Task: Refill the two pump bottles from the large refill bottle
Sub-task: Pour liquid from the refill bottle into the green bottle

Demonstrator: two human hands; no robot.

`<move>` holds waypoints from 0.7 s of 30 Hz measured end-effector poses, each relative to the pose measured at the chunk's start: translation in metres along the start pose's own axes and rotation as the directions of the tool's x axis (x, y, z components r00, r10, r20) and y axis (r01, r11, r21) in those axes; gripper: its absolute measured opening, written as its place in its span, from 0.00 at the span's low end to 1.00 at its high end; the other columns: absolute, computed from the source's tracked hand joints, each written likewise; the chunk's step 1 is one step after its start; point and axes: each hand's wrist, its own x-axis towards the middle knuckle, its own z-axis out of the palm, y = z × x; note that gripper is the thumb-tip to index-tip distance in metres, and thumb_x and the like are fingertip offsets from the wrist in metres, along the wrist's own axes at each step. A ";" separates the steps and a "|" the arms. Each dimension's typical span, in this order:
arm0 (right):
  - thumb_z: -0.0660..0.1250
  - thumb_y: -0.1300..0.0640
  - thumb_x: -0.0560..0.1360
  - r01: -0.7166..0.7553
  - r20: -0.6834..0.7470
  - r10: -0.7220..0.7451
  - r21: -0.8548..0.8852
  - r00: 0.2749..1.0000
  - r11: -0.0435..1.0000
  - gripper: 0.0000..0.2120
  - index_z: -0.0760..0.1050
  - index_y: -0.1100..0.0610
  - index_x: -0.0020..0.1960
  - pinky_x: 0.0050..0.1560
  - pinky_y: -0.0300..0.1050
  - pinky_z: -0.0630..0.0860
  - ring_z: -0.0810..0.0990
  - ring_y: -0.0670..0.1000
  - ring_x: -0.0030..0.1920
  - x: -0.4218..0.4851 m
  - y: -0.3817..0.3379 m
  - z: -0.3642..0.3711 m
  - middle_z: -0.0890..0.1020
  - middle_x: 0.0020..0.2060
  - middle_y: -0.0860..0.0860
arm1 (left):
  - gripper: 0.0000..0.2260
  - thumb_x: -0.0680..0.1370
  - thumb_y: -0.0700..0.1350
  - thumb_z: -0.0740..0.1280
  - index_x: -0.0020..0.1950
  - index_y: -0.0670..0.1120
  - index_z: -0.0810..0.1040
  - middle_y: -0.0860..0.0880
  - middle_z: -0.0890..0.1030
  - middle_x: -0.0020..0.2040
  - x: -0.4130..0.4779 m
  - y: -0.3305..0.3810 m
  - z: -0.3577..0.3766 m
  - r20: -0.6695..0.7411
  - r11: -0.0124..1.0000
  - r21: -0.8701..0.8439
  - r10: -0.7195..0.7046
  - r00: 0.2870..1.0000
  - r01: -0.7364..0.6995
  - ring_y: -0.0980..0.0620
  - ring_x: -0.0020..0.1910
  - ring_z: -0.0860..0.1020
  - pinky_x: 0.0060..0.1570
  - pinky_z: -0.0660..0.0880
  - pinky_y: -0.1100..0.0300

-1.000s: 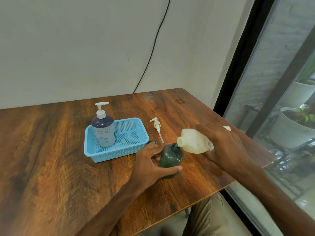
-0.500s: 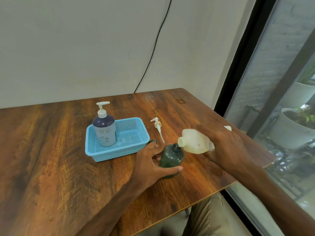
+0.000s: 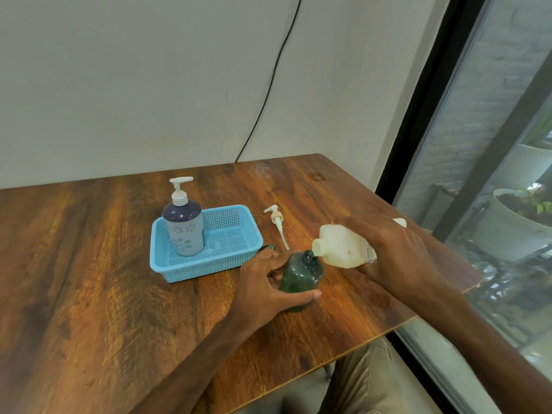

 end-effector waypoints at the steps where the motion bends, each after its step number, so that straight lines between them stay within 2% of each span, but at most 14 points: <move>1: 0.83 0.59 0.62 0.003 -0.003 -0.003 0.004 1.000 1.000 0.37 0.75 0.48 0.68 0.52 0.58 0.78 0.79 0.57 0.63 0.000 0.000 0.000 0.82 0.61 0.50 | 0.31 0.62 0.62 0.84 0.63 0.63 0.79 0.54 0.79 0.45 0.000 0.000 0.000 0.001 1.000 0.001 0.000 1.000 0.000 0.55 0.45 0.76 0.38 0.71 0.71; 10: 0.83 0.57 0.63 -0.009 0.009 0.009 0.004 1.000 1.000 0.37 0.74 0.46 0.69 0.55 0.59 0.79 0.77 0.56 0.65 0.001 0.002 0.001 0.81 0.62 0.48 | 0.31 0.62 0.62 0.84 0.63 0.64 0.80 0.55 0.79 0.45 0.000 -0.001 0.001 -0.002 1.000 -0.008 0.001 1.000 -0.001 0.55 0.45 0.77 0.38 0.73 0.70; 15: 0.83 0.57 0.63 -0.014 0.010 0.014 0.002 1.000 1.000 0.37 0.73 0.46 0.69 0.55 0.62 0.79 0.77 0.56 0.66 0.002 0.001 0.002 0.81 0.62 0.49 | 0.31 0.62 0.62 0.84 0.62 0.65 0.79 0.54 0.79 0.45 -0.001 -0.003 0.000 -0.005 1.000 -0.020 -0.002 1.000 0.002 0.54 0.45 0.77 0.39 0.76 0.65; 21: 0.83 0.58 0.63 -0.015 0.007 0.015 0.003 1.000 1.000 0.37 0.74 0.47 0.68 0.55 0.62 0.77 0.77 0.58 0.66 0.001 0.002 0.003 0.82 0.62 0.50 | 0.31 0.62 0.62 0.84 0.63 0.63 0.80 0.54 0.78 0.44 0.000 -0.003 0.001 -0.008 1.000 -0.010 0.010 1.000 -0.010 0.54 0.44 0.77 0.38 0.73 0.70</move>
